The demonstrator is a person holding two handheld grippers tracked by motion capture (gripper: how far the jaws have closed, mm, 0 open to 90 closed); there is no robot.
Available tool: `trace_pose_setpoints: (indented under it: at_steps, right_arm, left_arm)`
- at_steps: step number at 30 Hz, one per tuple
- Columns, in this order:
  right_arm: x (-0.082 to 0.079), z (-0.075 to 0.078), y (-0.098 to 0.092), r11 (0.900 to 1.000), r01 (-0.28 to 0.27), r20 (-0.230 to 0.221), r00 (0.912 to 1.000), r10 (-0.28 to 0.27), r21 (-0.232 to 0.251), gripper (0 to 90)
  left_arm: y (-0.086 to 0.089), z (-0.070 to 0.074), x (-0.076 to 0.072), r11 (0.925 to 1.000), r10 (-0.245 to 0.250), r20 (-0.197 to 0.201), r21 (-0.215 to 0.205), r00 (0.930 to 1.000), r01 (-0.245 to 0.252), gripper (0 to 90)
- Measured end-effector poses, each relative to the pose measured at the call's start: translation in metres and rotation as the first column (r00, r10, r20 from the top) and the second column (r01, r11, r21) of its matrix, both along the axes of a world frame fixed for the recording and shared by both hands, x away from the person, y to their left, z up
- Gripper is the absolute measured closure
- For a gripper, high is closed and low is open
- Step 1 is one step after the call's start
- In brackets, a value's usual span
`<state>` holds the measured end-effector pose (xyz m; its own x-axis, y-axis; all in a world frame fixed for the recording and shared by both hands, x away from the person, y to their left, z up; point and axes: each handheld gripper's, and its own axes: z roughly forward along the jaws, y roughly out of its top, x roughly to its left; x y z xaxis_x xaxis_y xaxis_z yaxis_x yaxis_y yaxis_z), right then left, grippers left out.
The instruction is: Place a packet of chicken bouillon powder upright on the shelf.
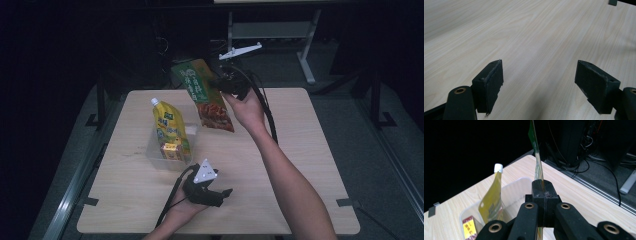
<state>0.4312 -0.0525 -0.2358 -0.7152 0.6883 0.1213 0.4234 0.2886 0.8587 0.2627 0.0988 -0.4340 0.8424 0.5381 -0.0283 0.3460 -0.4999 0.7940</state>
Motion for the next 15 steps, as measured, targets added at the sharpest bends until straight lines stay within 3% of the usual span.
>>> trace_pose_setpoints:
  at_steps: [15]
  right_arm:
    - [0.027, -0.012, 0.051, 0.999, -0.024, 0.0, 0.9997, 0.024, 0.025, 90.0]
  left_arm:
    - [0.002, -0.002, 0.0, 1.0, 0.005, -0.001, -0.007, 1.0, -0.005, 22.3]
